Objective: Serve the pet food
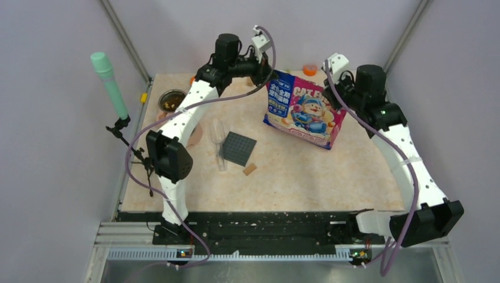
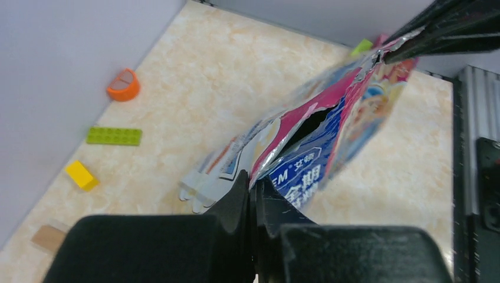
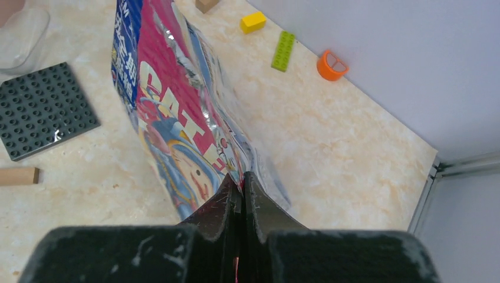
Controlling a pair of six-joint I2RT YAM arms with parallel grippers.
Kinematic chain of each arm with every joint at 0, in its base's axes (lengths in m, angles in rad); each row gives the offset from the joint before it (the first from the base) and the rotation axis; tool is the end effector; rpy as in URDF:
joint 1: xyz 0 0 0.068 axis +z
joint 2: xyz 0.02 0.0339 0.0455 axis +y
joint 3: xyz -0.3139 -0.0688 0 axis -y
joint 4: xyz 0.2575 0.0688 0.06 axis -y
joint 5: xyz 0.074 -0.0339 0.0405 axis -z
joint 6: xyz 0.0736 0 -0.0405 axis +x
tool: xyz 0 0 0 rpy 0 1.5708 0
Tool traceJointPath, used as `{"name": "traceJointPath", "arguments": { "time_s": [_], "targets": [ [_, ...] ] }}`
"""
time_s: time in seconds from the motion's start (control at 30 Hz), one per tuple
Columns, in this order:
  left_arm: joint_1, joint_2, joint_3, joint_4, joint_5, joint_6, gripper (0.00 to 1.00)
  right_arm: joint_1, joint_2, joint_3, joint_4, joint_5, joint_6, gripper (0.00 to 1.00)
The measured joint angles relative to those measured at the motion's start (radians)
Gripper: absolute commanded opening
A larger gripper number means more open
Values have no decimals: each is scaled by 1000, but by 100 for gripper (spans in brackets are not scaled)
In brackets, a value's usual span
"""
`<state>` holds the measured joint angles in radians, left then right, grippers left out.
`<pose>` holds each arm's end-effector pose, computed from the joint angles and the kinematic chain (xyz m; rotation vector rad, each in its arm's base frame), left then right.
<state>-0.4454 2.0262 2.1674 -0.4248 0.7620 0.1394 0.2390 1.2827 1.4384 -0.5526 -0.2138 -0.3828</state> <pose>0.4534 -0.2728 0.4554 1.0321 1.5605 -0.9142 0.2980 0.0887 0.4573 -0.7309 1.8186 0.1158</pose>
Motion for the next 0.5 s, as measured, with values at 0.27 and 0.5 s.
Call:
{"name": "traceJointPath", "arguments": {
  "time_s": [0.27, 0.5],
  "targets": [
    [-28, -234, -374, -93, 113, 67, 0, 8, -307, -377, 98, -82, 0, 0],
    [-26, -214, -268, -243, 116, 94, 0, 11, -324, -295, 2, -124, -22, 49]
  ]
}}
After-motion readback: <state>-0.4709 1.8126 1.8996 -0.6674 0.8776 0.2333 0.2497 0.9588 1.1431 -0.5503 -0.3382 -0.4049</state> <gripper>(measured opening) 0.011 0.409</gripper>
